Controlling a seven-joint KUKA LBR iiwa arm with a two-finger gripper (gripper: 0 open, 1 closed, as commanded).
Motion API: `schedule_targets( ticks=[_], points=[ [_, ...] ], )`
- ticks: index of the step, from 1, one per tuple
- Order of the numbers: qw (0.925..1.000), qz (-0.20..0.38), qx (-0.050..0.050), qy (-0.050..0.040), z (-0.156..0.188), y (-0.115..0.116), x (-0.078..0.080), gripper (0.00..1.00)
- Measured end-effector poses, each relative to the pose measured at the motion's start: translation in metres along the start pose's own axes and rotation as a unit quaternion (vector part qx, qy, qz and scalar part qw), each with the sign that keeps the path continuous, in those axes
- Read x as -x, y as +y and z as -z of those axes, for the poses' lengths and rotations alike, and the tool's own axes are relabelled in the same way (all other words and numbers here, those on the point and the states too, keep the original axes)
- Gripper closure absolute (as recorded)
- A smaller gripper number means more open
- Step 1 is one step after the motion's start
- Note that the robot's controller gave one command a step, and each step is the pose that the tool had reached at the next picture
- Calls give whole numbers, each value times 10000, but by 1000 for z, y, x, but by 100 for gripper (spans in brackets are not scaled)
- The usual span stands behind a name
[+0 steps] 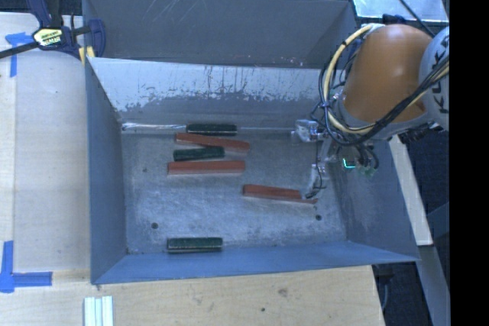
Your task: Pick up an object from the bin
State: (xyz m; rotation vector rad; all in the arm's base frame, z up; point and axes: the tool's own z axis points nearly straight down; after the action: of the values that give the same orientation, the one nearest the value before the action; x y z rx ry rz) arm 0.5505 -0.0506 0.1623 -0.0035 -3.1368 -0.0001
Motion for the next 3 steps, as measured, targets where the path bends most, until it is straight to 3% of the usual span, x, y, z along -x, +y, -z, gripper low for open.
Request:
schedule_targets(
  ticks=[1, 2, 3],
  points=[
    [10000, -90, 1, 0, -91, 19, -8, 0],
    [9999, -89, -4, -51, -86, 19, -4, 100],
    [9998, -184, -3, -71, 37, 16, -49, 100]
  ],
)
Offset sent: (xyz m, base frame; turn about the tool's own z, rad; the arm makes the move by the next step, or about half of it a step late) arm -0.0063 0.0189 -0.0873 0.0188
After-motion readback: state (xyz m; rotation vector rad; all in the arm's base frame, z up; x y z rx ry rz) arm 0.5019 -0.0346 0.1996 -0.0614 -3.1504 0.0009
